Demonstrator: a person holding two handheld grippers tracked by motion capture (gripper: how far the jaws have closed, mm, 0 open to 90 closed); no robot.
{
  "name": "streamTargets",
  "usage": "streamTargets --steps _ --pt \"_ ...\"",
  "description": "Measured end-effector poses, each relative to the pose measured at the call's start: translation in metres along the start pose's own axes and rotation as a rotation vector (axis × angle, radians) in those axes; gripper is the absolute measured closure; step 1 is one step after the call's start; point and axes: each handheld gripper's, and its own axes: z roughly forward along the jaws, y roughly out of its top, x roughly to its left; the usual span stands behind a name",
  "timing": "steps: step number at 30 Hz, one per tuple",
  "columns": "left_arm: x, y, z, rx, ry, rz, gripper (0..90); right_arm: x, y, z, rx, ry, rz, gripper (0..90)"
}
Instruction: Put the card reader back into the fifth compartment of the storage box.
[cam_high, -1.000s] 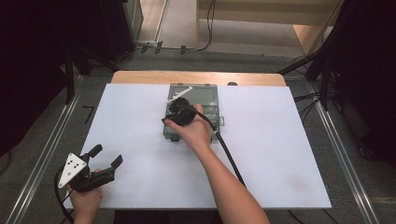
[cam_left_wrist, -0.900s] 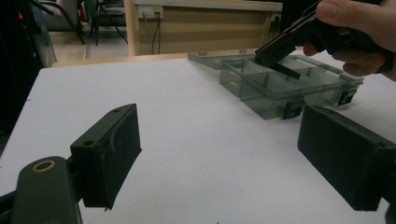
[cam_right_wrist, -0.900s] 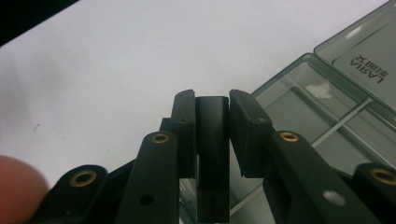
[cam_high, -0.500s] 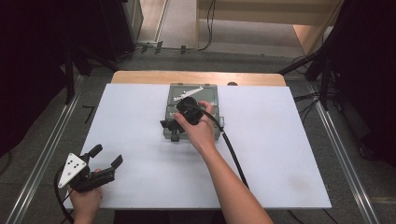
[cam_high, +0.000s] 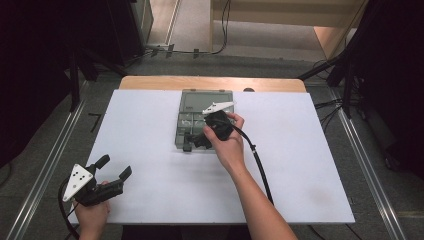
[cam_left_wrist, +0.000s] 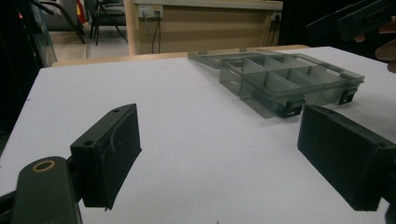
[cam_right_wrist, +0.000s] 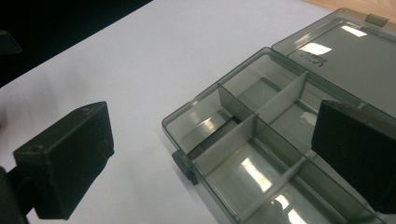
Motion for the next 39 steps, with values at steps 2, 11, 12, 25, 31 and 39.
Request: streamTargets --steps 2,11,12,25,31,39 --pt "0.0 0.0 0.0 0.001 0.0 0.001 13.6 -0.001 -0.003 -0.006 -0.013 -0.007 -0.002 0.0" --pt "0.0 0.0 0.0 0.002 0.001 0.003 13.6 -0.009 -0.02 -0.034 -0.048 -0.027 0.007 0.0" --pt "0.0 0.0 0.0 0.003 0.001 0.003 13.6 -0.009 -0.022 -0.037 -0.051 -0.029 0.01 0.0" --pt "-0.001 0.0 0.0 0.006 0.0 0.006 13.5 -0.018 -0.047 -0.07 -0.086 -0.064 0.018 0.0" --pt "-0.001 0.0 0.0 0.005 0.0 0.005 13.6 -0.017 -0.057 -0.083 -0.101 -0.08 0.006 0.0" --pt "-0.001 0.0 0.0 0.006 0.0 0.006 13.6 -0.019 -0.068 -0.099 -0.12 -0.097 0.009 0.0"
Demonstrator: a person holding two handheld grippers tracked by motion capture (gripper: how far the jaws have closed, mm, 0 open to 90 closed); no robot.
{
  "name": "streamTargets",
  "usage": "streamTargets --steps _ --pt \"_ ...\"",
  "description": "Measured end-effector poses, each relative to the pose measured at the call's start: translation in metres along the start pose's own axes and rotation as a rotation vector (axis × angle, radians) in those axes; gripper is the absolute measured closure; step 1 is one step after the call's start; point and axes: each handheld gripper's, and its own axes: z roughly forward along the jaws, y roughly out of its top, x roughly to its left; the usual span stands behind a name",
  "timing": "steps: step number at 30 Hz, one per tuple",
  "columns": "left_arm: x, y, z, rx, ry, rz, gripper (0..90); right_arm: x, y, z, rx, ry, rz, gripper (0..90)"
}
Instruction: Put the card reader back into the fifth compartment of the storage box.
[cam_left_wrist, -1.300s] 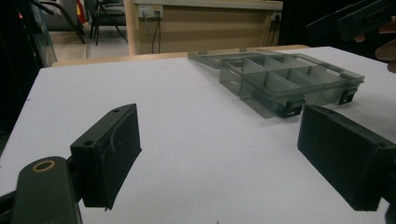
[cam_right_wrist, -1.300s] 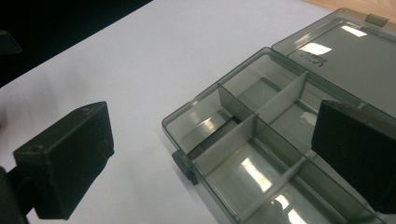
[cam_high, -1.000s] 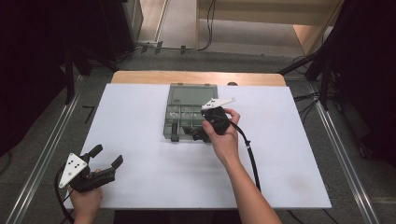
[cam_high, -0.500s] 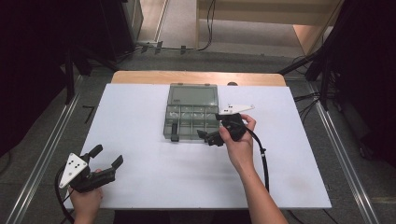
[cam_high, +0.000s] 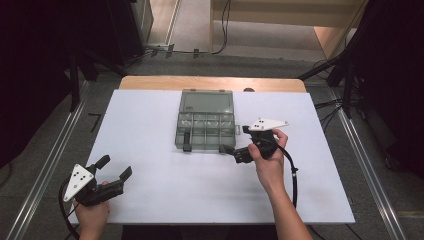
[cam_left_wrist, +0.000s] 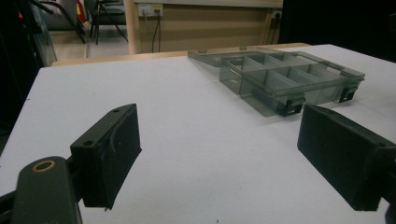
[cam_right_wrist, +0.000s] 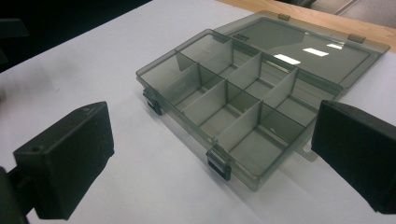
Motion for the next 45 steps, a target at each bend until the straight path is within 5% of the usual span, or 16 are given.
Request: streamTargets --steps 45 --pt "-0.002 0.0 0.0 0.01 0.004 0.013 13.6 -0.046 -0.101 -0.105 -0.126 -0.164 0.088 0.0"
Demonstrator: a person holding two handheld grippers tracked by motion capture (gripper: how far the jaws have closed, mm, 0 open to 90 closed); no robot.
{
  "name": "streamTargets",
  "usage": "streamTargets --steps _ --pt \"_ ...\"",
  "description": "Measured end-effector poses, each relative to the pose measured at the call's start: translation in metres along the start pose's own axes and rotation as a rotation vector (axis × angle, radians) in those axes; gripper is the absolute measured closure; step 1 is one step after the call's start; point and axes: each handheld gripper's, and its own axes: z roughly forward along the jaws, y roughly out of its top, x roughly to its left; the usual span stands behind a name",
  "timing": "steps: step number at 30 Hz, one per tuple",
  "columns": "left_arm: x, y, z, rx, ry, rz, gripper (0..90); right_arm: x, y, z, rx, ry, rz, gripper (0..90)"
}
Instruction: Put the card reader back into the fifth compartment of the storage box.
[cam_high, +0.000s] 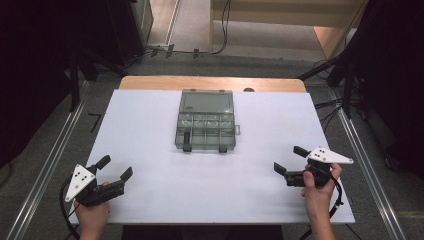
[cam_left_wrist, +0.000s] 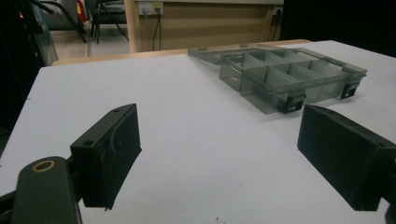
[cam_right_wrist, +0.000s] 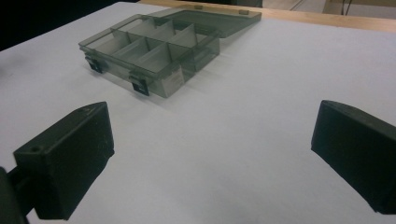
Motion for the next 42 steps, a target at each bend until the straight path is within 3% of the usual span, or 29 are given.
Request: streamTargets --steps 10,24,34,42 --pt "0.0 0.0 0.0 0.0 0.001 -0.001 13.6 -0.017 -0.026 -0.021 -0.006 -0.047 0.041 0.0" --pt "0.0 0.0 0.0 0.001 0.001 0.001 13.6 -0.036 -0.046 -0.048 -0.053 -0.111 0.084 0.0" --pt "0.0 0.0 0.0 0.007 0.003 0.006 13.6 -0.047 -0.056 -0.053 -0.09 -0.112 0.122 0.0" --pt "0.0 0.0 0.0 0.008 0.004 0.005 13.6 -0.047 -0.057 -0.051 -0.094 -0.12 0.13 0.0"
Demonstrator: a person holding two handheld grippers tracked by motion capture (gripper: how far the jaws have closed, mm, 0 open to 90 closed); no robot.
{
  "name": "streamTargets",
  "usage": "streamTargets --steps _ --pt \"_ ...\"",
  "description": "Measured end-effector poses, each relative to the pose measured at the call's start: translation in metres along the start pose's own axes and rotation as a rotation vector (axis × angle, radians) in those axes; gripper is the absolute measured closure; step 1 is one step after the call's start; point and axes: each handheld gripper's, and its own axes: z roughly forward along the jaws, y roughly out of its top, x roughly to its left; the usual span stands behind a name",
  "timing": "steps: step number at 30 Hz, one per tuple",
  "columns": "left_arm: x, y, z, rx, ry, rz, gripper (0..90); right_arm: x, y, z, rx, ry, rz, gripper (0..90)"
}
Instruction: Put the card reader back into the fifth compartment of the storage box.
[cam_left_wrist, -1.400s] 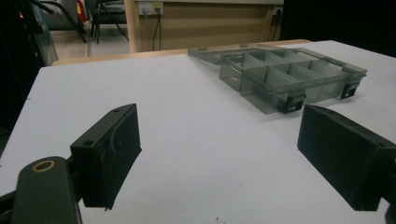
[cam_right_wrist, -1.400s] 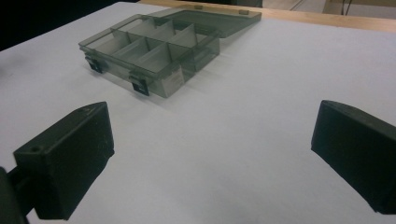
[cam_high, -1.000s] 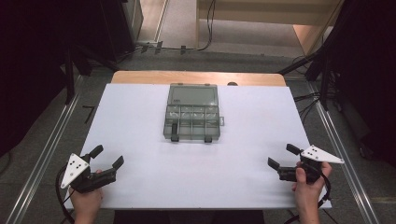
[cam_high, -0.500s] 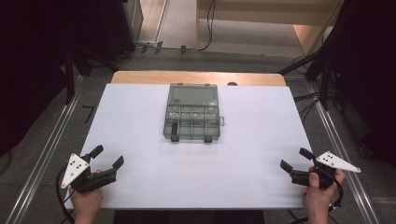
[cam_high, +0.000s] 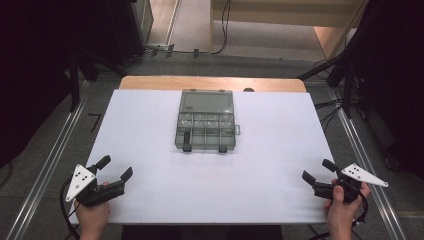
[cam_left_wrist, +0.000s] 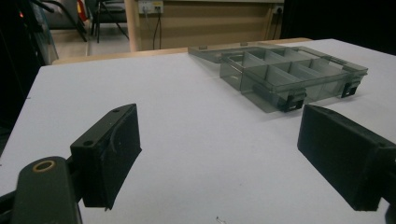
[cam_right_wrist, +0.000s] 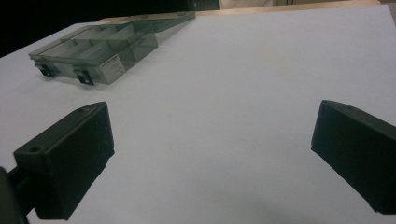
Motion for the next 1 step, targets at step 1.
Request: streamTargets --steps 1 --pt "0.0 0.0 0.0 0.0 -0.001 0.0 13.6 -0.0008 -0.0001 -0.0003 -0.005 0.0 0.004 0.0"
